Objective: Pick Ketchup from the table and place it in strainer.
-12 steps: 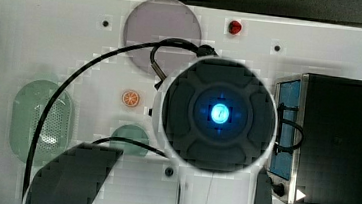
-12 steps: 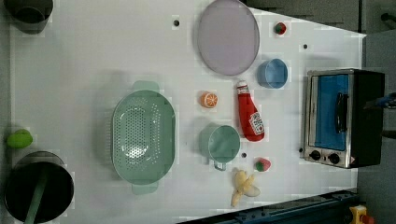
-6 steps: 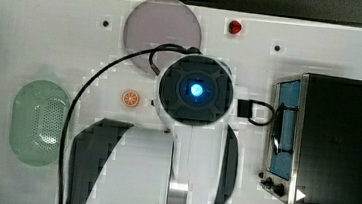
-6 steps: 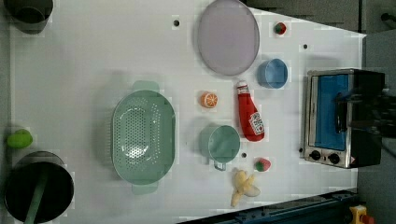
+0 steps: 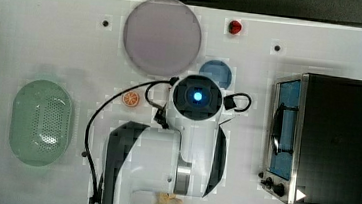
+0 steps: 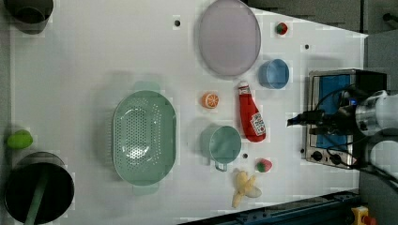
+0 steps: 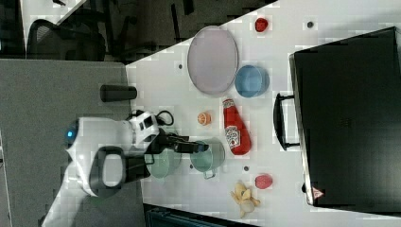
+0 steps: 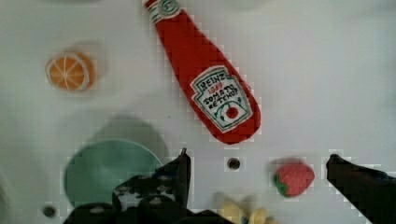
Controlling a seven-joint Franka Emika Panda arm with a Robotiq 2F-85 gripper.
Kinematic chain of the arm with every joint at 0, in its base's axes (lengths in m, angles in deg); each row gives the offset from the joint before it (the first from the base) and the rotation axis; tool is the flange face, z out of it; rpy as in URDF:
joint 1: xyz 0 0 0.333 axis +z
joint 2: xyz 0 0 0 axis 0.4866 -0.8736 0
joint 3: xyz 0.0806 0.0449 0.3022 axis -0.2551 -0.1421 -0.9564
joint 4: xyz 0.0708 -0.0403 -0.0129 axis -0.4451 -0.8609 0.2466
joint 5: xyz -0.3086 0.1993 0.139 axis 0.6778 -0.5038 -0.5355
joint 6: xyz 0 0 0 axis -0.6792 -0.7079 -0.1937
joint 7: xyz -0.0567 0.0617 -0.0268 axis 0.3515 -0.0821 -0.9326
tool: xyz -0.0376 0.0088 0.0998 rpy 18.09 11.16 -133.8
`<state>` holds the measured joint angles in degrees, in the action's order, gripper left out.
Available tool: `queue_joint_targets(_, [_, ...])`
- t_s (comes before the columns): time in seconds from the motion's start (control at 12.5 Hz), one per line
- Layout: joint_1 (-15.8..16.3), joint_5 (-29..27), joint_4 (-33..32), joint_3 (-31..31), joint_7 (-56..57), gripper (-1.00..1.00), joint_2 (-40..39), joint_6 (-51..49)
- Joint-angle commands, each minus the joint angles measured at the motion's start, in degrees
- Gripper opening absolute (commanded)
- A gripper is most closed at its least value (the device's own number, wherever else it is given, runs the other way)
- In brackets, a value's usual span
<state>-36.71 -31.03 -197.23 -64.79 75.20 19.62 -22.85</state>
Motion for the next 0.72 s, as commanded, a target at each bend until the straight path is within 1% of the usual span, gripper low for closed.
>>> queue_joint_targets(0.08, [0.4,0.1,-3.4,0.1,22.2,1.0,0.2,8.3])
queue_joint_targets(0.16, [0.4,0.1,-5.2,0.1,24.2,1.0,-0.5,12.1])
queue_joint_targets(0.32, [0.4,0.1,-7.5,0.1,24.2,1.0,-2.8,17.8])
queue_joint_targets(0.56, [0.6,0.2,-7.7,-0.4,24.2,1.0,-8.5,20.8])
queue_joint_targets(0.64, [0.6,0.7,-7.5,-0.5,24.2,1.0,-10.5,22.6])
queue_joint_targets(0.72, [0.6,2.5,-7.5,-0.5,24.2,1.0,-12.4,25.1])
